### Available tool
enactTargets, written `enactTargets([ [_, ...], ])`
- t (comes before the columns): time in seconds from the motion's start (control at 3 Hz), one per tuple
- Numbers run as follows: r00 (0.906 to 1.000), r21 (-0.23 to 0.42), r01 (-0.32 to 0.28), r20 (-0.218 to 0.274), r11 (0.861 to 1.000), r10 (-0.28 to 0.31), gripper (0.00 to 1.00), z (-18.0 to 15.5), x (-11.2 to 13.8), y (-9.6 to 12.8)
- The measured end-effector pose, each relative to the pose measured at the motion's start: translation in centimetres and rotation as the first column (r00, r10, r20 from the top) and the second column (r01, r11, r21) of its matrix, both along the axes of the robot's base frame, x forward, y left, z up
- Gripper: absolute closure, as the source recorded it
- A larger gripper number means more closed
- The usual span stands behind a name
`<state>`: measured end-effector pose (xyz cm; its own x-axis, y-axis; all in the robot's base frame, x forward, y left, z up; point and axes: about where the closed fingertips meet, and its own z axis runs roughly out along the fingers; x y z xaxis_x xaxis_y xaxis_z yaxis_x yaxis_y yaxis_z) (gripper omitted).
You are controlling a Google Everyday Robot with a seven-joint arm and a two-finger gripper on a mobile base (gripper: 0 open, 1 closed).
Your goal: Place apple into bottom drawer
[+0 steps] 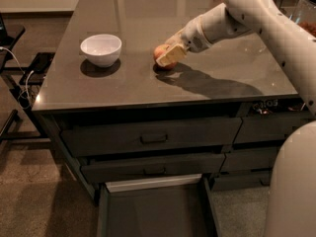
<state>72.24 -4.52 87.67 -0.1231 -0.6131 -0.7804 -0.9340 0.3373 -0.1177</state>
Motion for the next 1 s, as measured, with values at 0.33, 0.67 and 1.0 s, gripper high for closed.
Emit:
enactTargets([
  [0.33, 0.9999, -0.023, -0.011, -0.001, 1.000, 0.011, 1.00, 0.1, -0.3, 0.1],
  [0.67, 0.9998, -0.068, -0.014, 0.013, 0.998, 0.015, 1.00, 1.0, -1.3, -0.8],
  [1.0, 0.9986, -0.101, -0.011, 0.051, 0.995, 0.016, 1.00, 2.6, -3.1, -1.9],
])
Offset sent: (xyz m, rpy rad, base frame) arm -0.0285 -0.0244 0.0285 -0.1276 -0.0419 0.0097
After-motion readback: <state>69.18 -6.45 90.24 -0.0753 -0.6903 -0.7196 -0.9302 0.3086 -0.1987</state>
